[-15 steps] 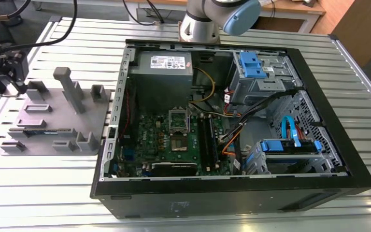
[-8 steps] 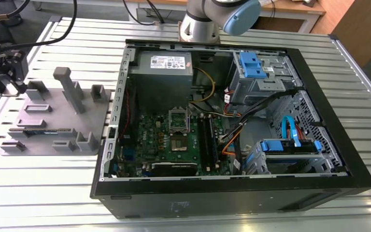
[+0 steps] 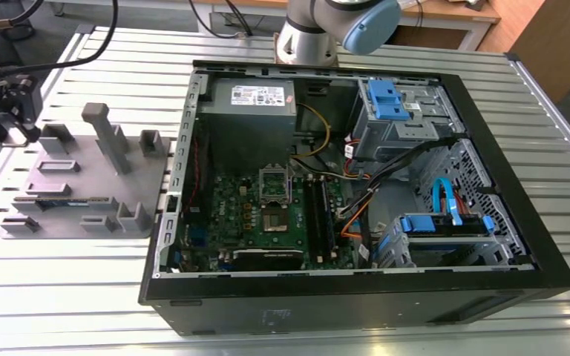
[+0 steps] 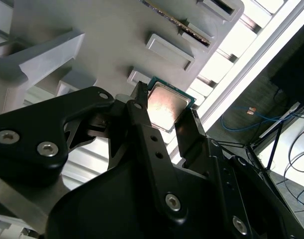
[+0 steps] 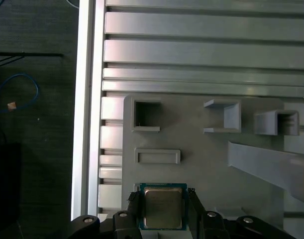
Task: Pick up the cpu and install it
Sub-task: 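Pick up the cpu and move it towards the insertion slot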
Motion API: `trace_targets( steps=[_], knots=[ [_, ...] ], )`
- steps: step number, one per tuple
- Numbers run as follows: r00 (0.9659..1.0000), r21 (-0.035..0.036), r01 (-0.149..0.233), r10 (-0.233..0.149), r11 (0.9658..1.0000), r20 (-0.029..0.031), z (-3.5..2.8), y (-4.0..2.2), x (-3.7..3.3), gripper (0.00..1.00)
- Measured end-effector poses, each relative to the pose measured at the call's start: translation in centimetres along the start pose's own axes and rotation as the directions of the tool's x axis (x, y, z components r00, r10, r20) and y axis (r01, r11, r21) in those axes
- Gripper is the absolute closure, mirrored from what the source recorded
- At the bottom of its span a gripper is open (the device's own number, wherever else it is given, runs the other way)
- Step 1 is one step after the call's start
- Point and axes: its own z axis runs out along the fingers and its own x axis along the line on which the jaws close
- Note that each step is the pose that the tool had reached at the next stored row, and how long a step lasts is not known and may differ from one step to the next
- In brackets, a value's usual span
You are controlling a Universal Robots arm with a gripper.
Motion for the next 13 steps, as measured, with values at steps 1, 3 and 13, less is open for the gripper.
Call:
trace_targets(
  steps=[1,3,13],
  knots=[
    [1.0000,0.0000,0.000,0.000,1.0000,0.0001,-0.04,0.00,0.00,0.53],
    [1.0000,-0.0001,0.000,0.000,1.0000,0.0003,-0.12,0.00,0.00,0.53],
    [1.0000,-0.0001,0.000,0.000,1.0000,0.0003,-0.27,0.01,0.00,0.53]
  ],
)
